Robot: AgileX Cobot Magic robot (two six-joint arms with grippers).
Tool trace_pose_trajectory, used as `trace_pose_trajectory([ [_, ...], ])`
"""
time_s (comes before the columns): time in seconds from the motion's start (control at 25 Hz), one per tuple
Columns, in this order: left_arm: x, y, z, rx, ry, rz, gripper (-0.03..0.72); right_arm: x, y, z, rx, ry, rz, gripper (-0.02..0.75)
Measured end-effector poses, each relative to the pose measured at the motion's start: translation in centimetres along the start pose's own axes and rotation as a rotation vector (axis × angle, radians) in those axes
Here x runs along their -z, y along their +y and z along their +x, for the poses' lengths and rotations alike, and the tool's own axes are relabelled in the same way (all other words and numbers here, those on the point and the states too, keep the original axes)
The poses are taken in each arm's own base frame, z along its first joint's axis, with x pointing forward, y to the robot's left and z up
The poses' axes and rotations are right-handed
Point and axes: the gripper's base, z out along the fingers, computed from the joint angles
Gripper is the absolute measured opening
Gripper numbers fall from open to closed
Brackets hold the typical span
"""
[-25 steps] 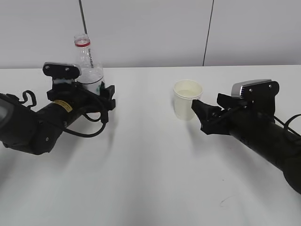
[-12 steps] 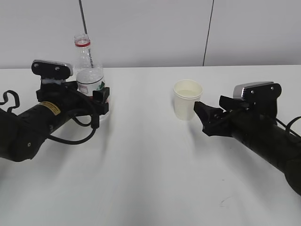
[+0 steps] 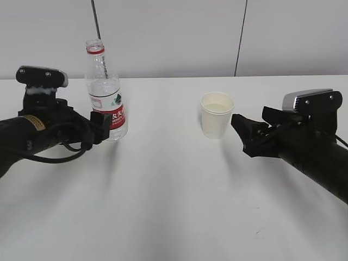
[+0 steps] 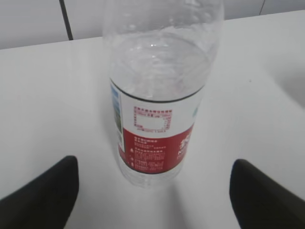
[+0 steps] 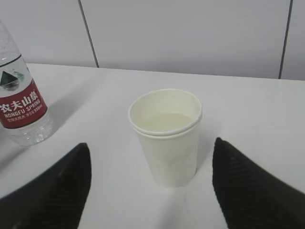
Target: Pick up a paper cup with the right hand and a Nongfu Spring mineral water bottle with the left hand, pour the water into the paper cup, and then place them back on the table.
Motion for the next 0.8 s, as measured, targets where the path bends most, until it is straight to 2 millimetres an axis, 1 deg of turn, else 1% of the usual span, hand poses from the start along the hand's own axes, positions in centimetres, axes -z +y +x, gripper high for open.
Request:
trace_pose_trajectory([
  [0.12, 1.8, 0.1, -1.2, 0.029, 0.060, -0.008, 0.579, 0.4, 0.0, -0.5, 0.007, 0.042, 0.011, 0.585],
  [0.44, 6.4, 0.0, -2.2, 0.075, 0.295, 0.004, 0.579, 2.3, 0.1, -2.3, 0.027, 0.197, 0.055, 0.585],
  [0.72, 9.7, -0.4, -3.7, 0.090, 0.524, 0.035, 0.579, 5.0, 0.0, -3.0, -0.008, 0.422, 0.127, 0.585],
  [0.8, 10.5, -0.5, -4.4, 0.098, 0.593, 0.043, 0.579, 5.9, 0.0, -3.1, -0.038, 0.493, 0.157, 0.585],
])
